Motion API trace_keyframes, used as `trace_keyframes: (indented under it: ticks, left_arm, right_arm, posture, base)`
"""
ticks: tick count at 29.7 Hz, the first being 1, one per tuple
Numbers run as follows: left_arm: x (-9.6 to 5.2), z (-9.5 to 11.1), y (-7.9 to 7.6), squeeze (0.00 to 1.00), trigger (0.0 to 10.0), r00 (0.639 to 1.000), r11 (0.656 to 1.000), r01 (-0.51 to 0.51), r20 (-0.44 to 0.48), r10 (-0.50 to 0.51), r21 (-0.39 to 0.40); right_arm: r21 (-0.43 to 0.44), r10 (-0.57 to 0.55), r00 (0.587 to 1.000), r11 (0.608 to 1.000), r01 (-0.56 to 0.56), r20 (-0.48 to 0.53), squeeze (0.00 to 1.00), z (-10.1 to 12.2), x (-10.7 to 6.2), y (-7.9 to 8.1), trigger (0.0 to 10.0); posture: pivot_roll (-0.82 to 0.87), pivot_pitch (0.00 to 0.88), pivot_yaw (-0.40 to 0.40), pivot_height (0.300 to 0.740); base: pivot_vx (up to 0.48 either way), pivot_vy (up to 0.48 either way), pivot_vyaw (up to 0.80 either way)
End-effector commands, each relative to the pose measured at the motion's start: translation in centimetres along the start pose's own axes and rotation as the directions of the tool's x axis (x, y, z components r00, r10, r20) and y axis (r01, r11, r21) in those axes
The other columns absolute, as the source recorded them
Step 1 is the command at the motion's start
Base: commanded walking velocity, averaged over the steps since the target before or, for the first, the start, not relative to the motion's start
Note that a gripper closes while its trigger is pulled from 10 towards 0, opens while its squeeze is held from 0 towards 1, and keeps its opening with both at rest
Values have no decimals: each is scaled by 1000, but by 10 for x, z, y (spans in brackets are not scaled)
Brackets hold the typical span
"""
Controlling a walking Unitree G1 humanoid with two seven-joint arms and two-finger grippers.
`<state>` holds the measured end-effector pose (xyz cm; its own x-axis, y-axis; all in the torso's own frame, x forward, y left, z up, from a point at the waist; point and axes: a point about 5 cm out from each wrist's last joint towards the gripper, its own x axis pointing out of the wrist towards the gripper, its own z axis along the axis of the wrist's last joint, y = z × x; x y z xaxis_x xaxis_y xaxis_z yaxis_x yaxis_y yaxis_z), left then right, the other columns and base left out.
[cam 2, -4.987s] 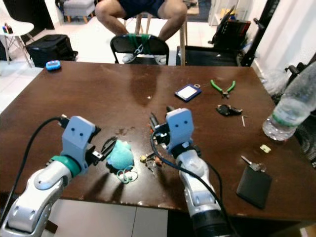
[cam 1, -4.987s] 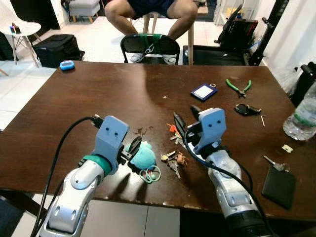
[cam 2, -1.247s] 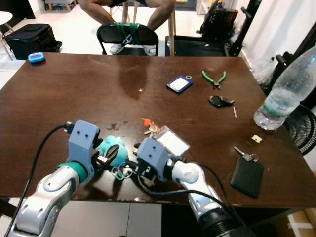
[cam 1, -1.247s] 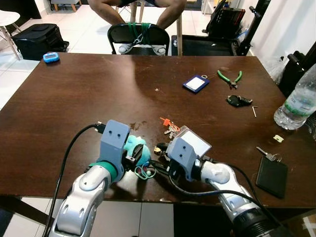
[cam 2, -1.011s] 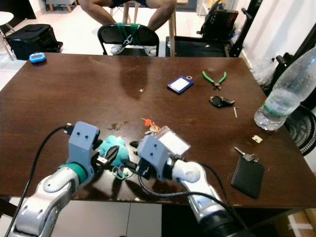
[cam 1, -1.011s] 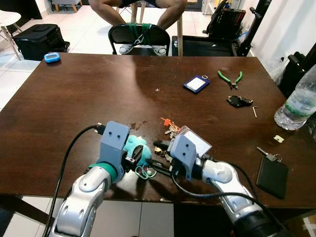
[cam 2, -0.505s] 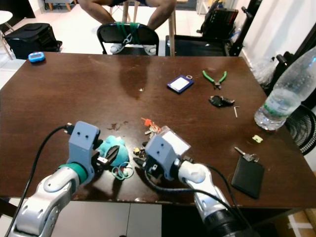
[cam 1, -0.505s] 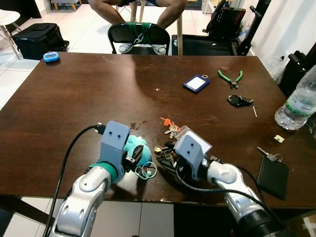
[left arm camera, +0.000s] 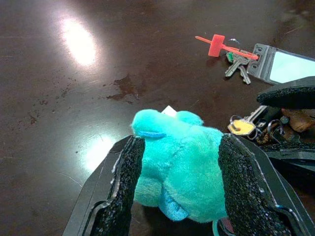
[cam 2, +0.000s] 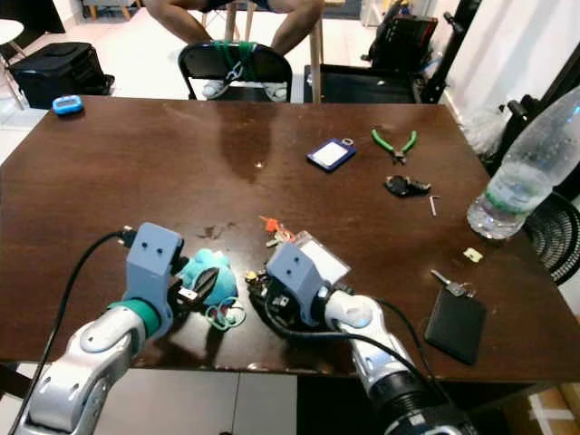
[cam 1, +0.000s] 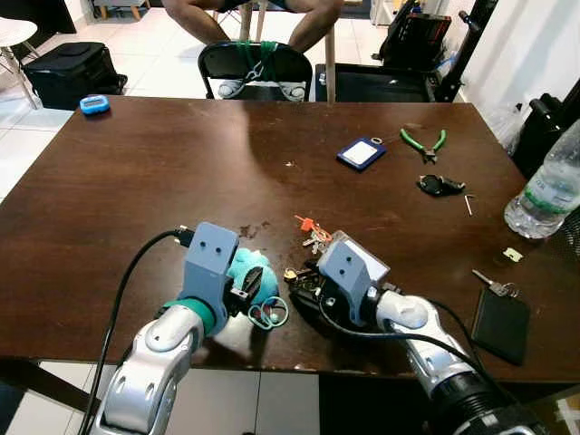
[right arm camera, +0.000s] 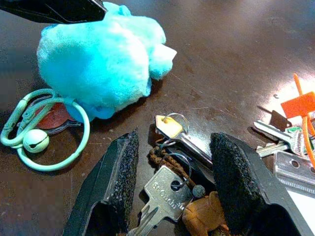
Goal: Hang keys on a hook
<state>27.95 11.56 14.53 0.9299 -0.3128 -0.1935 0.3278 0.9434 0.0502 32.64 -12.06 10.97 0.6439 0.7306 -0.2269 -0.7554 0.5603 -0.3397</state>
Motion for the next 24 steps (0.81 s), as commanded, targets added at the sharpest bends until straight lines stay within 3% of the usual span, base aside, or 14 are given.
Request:
trace_keyframes:
  ticks: [1,3,4,8,9,11,12,14,24]
  left_arm:
    - [-1,-3,-1,0,10000,1000,1000,1,-13,-1,-8]
    - [-1,-3,-1,0,10000,1000,1000,1,-13,-1,-8]
    - [-2,-3,-1,0,10000,1000,1000,1,-14,-1,-8]
    - [-2,-3,-1,0,10000,1000,1000,1,-14,-1,-8]
    - [-1,-3,-1,0,10000,1000,1000,2,-13,-2,-8]
    - [-1,-3,-1,0,10000,1000,1000,3,-13,-3,-8]
    - [-1,-2,-1,0,10000,1000,1000,3,-12,-3,-8]
    - [-1,-2,-1,0,10000,1000,1000,4,-11,-4,-7]
    - [-1,-2,-1,0,10000,1000,1000,4,-11,-4,-5]
  right_arm:
    - [-8,18,1000,1000,-18,-18,0,-4,0,2,3922]
    - [-9,20,1000,1000,-20,-19,0,-5,0,2,3647]
    - [-11,24,1000,1000,-24,-20,0,-5,-1,3,2275]
    - [-11,25,1000,1000,-25,-19,0,-6,-2,3,2275]
    - [-13,26,999,1000,-26,-21,0,-6,-2,3,1765]
    - [-15,28,999,999,-28,-23,0,-7,-3,3,1725]
    - [-17,32,999,999,-32,-26,0,-8,-4,3,784]
    - [-20,38,999,999,-38,-30,0,-9,-6,4,353]
    - [-25,49,998,998,-50,-33,0,-10,-9,4,0]
  posture:
    - [-57,74,102,740]
    - [-57,74,102,740]
    - [-57,74,102,740]
    - [-57,74,102,740]
    - [-57,74,102,740]
    - [-60,70,103,740]
    - [-61,69,103,740]
    - [-61,69,103,740]
    - [-60,67,102,740]
  base:
    - [0,0,0]
    - [0,0,0]
    - [0,0,0]
    - [0,0,0]
    - [0,0,0]
    - [0,0,0]
    - [0,0,0]
    - [0,0,0]
    - [0,0,0]
